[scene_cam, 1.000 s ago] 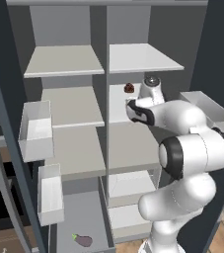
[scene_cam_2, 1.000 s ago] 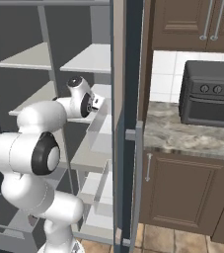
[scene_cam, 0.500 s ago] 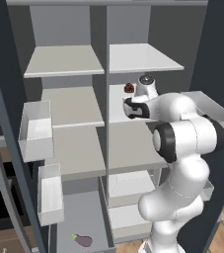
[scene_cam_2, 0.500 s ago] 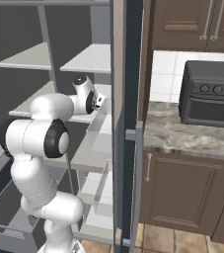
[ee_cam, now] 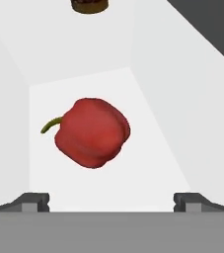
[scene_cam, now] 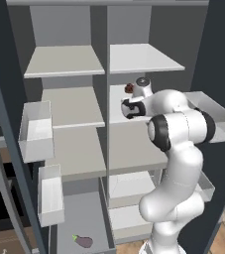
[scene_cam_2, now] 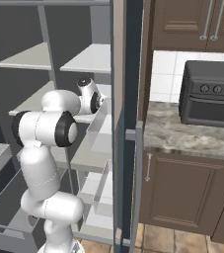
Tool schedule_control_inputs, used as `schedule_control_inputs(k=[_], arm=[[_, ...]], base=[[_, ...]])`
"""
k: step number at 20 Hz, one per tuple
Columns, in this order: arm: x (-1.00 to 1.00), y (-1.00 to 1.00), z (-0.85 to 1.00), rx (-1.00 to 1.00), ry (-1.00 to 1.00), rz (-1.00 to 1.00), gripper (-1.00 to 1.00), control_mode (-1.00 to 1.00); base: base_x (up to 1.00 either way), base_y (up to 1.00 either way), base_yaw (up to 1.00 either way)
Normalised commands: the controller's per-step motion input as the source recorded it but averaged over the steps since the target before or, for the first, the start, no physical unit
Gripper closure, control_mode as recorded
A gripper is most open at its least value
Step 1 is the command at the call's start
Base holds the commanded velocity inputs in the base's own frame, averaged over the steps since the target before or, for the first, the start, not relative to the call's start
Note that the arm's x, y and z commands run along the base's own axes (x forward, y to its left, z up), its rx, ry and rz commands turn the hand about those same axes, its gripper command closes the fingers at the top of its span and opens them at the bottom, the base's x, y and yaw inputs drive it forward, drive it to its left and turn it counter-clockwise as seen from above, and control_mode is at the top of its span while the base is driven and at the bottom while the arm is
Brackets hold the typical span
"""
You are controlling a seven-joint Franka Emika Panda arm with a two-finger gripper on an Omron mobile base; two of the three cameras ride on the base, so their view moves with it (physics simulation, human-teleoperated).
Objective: Take the bell pepper and eggplant from the fridge shelf and place them in the freezer drawer to begin freezing them.
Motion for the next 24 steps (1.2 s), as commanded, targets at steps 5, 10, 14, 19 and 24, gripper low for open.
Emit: schedule_control_inputs(k=[5, 10, 14, 19, 24], arm=[[0.28, 0.0, -0.24, 0.0, 0.0, 0.0, -1.0, -1.0], [0.23, 0.0, -0.19, 0.0, 0.0, 0.0, -1.0, -1.0], [0.21, 0.0, -0.18, 0.0, 0.0, 0.0, -1.0, -1.0], [0.22, 0.0, -0.16, 0.0, 0.0, 0.0, 1.0, -1.0], [0.08, 0.0, -0.03, 0.0, 0.0, 0.0, 1.0, -1.0]], base=[[0.0, 0.0, 0.0], [0.0, 0.0, 0.0], [0.0, 0.0, 0.0], [0.0, 0.0, 0.0], [0.0, 0.0, 0.0]])
